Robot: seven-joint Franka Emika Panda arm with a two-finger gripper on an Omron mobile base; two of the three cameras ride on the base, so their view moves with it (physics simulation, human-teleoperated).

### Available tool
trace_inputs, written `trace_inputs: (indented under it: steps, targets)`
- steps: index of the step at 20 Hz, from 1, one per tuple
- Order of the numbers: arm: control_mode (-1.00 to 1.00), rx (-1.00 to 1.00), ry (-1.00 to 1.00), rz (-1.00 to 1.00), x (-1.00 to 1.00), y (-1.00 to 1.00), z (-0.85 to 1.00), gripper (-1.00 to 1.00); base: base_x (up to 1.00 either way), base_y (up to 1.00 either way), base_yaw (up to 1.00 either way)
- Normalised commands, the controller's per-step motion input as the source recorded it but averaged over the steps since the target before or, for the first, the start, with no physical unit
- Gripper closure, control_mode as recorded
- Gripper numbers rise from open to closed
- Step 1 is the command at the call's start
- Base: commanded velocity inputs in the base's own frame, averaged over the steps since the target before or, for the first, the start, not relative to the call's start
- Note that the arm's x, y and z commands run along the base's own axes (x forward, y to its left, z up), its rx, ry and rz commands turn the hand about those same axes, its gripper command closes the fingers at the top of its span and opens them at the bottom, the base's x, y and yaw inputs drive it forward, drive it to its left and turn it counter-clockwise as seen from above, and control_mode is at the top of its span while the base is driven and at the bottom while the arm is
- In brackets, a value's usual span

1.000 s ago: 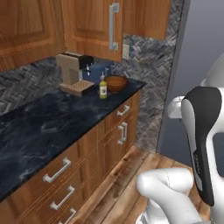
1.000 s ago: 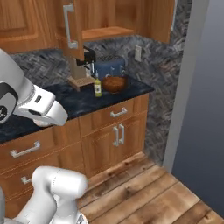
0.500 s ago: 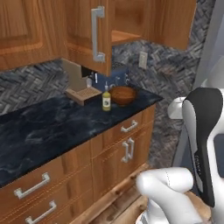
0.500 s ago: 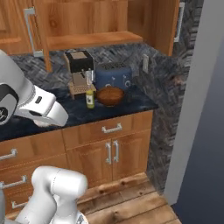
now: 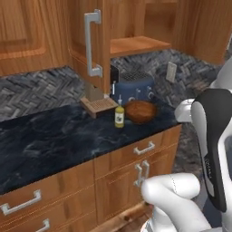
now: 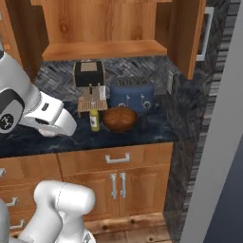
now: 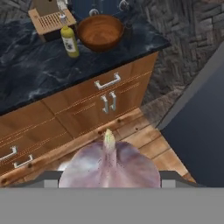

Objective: Retrieve the bottle and the shaker from the cabinet and place them next to the mixing bowl on the counter. Then add garlic from the fridge to the mixing bowl.

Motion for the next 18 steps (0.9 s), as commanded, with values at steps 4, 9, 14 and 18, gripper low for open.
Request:
trace_inputs:
  steps: [4, 9, 14, 18]
  targets:
    - [1.0, 0.0, 0.0, 0.0, 0.0, 0.0, 0.0, 1.0, 0.5, -0.15, 0.09]
    - [1.0, 0.0, 0.0, 0.0, 0.0, 0.0, 0.0, 1.0, 0.76, -0.41, 0.14]
    - [1.0, 0.0, 0.0, 0.0, 0.0, 0.0, 0.0, 1.0, 0.64, -0.34, 0.23]
    - [1.0, 0.0, 0.0, 0.0, 0.0, 0.0, 0.0, 1.0, 0.46, -0.11, 0.19]
